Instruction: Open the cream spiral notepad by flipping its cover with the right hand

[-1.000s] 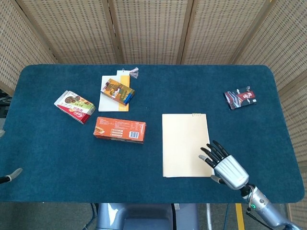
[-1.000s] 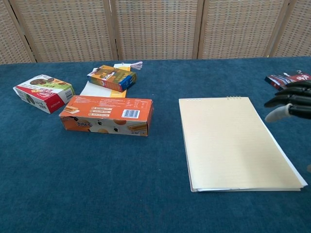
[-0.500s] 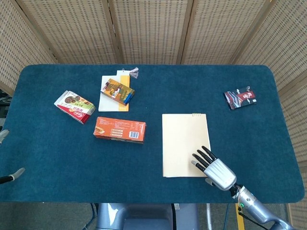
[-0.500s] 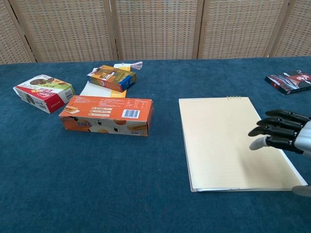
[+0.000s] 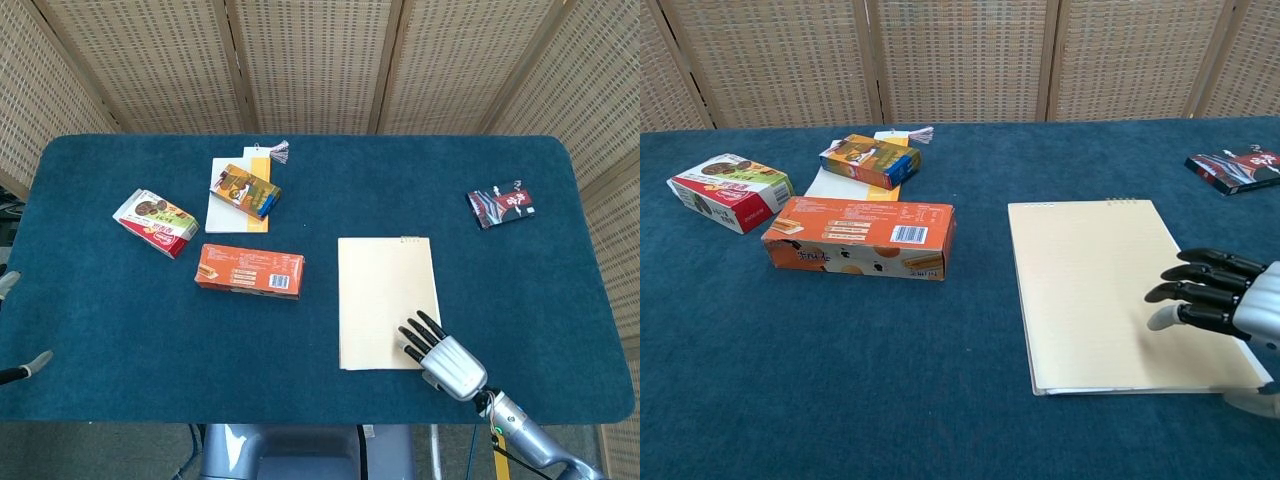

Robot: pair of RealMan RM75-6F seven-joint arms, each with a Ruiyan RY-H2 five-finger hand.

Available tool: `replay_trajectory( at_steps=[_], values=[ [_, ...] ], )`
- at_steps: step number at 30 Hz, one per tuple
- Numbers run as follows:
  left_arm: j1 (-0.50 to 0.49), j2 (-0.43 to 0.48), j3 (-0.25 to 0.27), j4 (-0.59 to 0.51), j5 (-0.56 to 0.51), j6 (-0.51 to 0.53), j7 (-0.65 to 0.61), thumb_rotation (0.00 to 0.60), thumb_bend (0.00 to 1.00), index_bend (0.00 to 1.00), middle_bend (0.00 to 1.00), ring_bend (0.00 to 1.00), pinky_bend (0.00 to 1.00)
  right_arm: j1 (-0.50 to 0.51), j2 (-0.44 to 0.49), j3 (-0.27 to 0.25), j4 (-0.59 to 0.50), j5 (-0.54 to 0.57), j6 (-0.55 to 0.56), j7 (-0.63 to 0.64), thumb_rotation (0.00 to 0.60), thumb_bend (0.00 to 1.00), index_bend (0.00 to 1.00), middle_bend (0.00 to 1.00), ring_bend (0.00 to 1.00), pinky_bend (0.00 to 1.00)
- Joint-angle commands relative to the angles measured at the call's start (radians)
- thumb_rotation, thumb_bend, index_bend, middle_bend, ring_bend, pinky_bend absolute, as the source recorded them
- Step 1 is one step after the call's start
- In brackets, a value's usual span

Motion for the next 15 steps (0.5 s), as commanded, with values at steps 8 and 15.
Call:
replay_trajectory(
  at_steps=[8, 15],
  values=[
    [-0.002, 0.002, 0.002, -0.001, 0.001, -0.004, -0.002, 0.6, 0.0, 0.0, 0.0, 0.0, 0.0, 0.006, -0.018, -0.013, 0.019, 0.016, 0.0, -0.008, 0.6, 0.35, 0.23, 0.17, 0.11, 0.04],
    [-0.002, 0.003, 0.003, -0.001, 0.004, -0.005, -0.004, 0.6, 0.0, 0.0, 0.0, 0.0, 0.0, 0.011, -0.025, -0.014, 0.027, 0.032, -0.007, -0.011, 0.6, 0.36, 0.23, 0.17, 0.11, 0.04]
  ],
)
